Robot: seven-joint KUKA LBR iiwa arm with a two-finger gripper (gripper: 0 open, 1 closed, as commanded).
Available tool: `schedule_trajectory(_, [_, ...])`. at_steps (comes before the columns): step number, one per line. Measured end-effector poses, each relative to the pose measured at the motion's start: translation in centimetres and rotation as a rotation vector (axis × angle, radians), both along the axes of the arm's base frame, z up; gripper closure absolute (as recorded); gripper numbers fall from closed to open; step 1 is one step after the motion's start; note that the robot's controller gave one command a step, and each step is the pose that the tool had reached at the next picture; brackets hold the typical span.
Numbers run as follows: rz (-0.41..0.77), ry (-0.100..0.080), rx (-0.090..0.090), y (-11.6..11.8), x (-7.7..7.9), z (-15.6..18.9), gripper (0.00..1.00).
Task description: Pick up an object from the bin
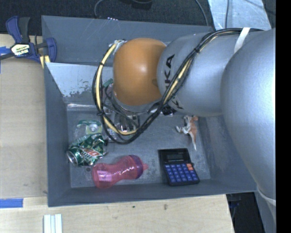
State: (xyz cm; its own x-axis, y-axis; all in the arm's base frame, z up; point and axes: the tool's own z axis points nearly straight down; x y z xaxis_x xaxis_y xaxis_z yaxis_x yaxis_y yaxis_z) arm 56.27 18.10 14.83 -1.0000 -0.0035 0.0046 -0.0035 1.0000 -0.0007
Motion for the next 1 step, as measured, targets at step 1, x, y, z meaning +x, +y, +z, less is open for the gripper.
schedule_trajectory(1, [-0.003, -0.006, 0.002, -0.07, 0.12, 0.46, 0.0])
